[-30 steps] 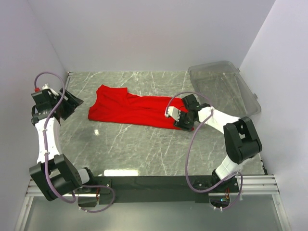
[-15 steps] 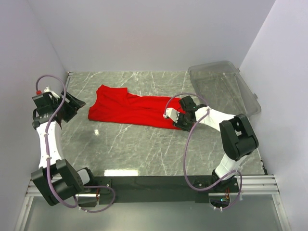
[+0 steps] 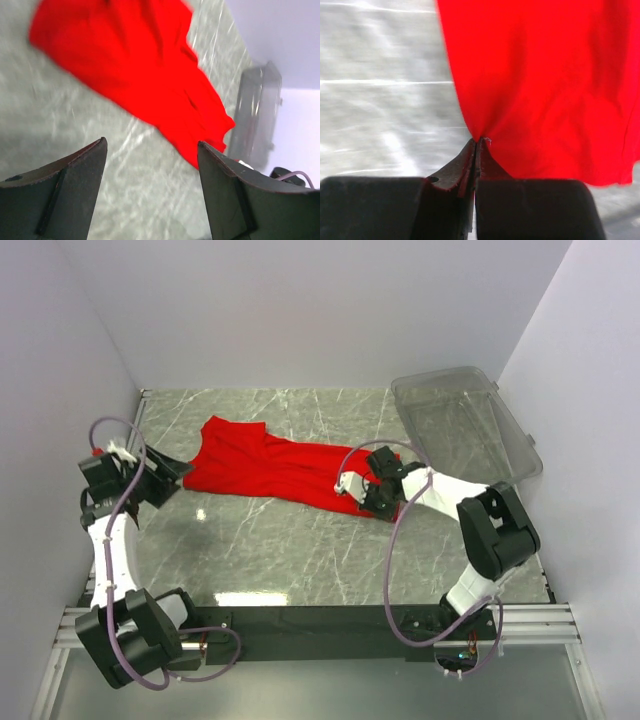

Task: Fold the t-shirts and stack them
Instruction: Fold the tshirt

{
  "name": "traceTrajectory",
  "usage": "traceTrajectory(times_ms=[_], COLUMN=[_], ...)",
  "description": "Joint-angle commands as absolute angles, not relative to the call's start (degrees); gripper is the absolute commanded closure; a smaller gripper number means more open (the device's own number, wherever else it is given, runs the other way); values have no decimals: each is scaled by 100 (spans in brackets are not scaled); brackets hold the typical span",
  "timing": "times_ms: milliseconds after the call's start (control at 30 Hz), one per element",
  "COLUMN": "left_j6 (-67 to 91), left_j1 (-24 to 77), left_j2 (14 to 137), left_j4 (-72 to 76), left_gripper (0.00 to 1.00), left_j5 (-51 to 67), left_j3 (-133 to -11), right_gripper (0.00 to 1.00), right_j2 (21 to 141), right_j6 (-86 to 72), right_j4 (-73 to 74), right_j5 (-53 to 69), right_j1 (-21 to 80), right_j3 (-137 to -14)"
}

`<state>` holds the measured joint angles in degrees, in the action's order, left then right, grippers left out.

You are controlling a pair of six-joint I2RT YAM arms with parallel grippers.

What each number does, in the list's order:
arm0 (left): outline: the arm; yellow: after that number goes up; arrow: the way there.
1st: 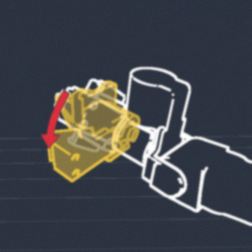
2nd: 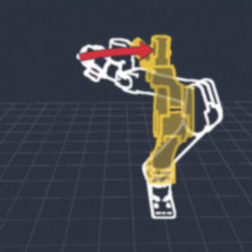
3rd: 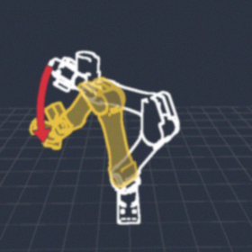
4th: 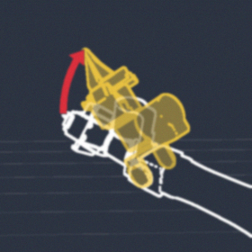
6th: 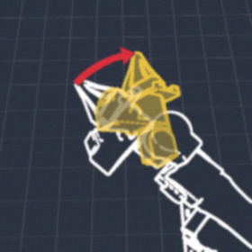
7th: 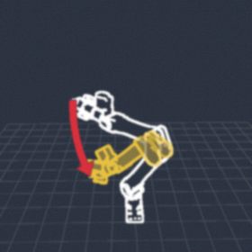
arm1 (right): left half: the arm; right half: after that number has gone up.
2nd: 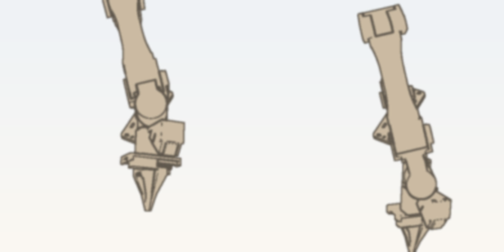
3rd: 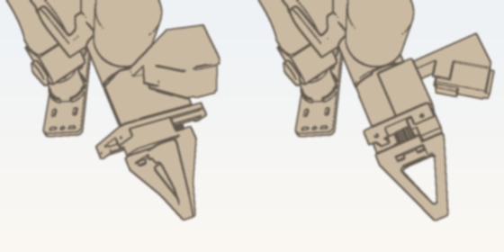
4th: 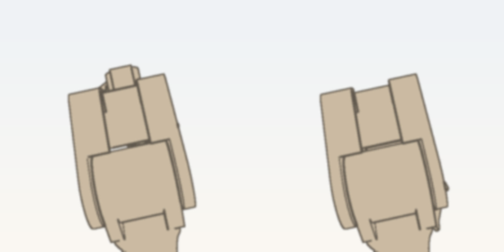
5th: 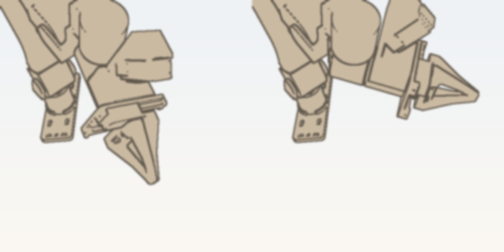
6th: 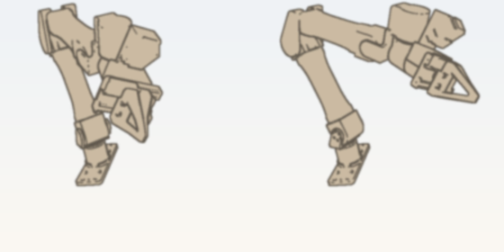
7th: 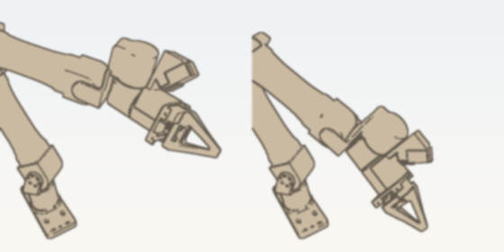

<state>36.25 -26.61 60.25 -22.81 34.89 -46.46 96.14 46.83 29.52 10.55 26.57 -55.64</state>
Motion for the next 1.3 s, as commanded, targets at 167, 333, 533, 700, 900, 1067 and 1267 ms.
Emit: traceTrajectory(times_ms=[167,333,533,700,900,1067,1267], left_j6=[3911,3859,3858,4008,3990,4148,4271], left_j1=[-2672,-2672,-2637,-2619,-2602,-2610,-2610], left_j2=[5538,5388,5282,5388,5449,5528,5608], left_j4=[-1986,-2162,-2469,-2549,-2698,-2540,-2443], left_gripper=[22,22,22,23,23,23,23], left_j5=[4166,4210,4070,3999,3701,3499,3401], left_j3=[-3876,-3736,-3595,-3586,-3656,-3612,-3612], right_gripper=[100,100,100,72,34,26,25], right_j2=[8649,8552,9069,9905,9299,9710,11798], right_j6=[3544,2866,2102,1801,2021,1953,-586], right_j4=[3665,3674,3297,3435,3918,4334,4147], right_j5=[2021,2223,2847,3138,3015,3366,2191], right_j1=[3908,4771,6168,6540,5469,4301,3648], right_j3=[-5037,-5132,-5580,-6388,-7126,-8602,-11149])
